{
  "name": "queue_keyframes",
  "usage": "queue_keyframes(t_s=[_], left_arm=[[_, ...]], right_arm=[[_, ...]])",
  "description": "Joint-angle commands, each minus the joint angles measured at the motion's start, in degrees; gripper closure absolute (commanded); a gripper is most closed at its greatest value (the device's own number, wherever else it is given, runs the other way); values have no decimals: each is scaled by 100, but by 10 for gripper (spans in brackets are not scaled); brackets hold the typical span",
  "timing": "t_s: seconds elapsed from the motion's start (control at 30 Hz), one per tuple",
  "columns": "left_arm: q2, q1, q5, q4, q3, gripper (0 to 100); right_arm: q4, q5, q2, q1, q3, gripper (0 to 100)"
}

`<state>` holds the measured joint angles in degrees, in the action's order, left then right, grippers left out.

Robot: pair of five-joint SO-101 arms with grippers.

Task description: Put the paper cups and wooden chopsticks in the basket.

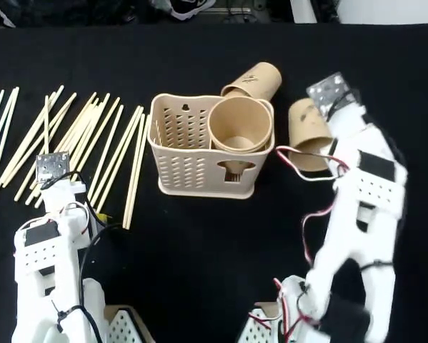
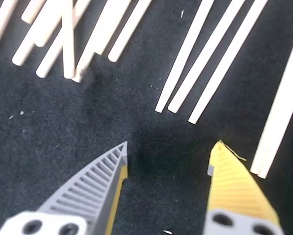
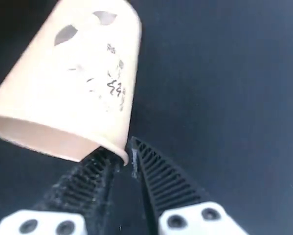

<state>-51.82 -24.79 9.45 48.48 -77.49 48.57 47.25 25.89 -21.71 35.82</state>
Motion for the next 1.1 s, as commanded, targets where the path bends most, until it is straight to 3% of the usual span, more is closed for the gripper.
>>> queue_keyframes(t_s=[0.0,0.27,0.37,0.57,0.9,1.07], left_arm=[[-88,57,53,-53,13,737],[-88,57,53,-35,13,737],[-88,57,53,-35,13,737],[-88,66,44,-44,13,737],[-88,66,26,-62,4,737],[-88,66,26,-70,4,737]], right_arm=[[1468,-290,699,-53,-1103,987],[4413,-589,884,-9,-4321,987],[5266,-580,884,466,-5411,987],[5266,-993,1103,1319,-5798,987],[5275,-1521,1174,2382,-5218,987],[5275,-1521,1481,2532,-4866,987]])
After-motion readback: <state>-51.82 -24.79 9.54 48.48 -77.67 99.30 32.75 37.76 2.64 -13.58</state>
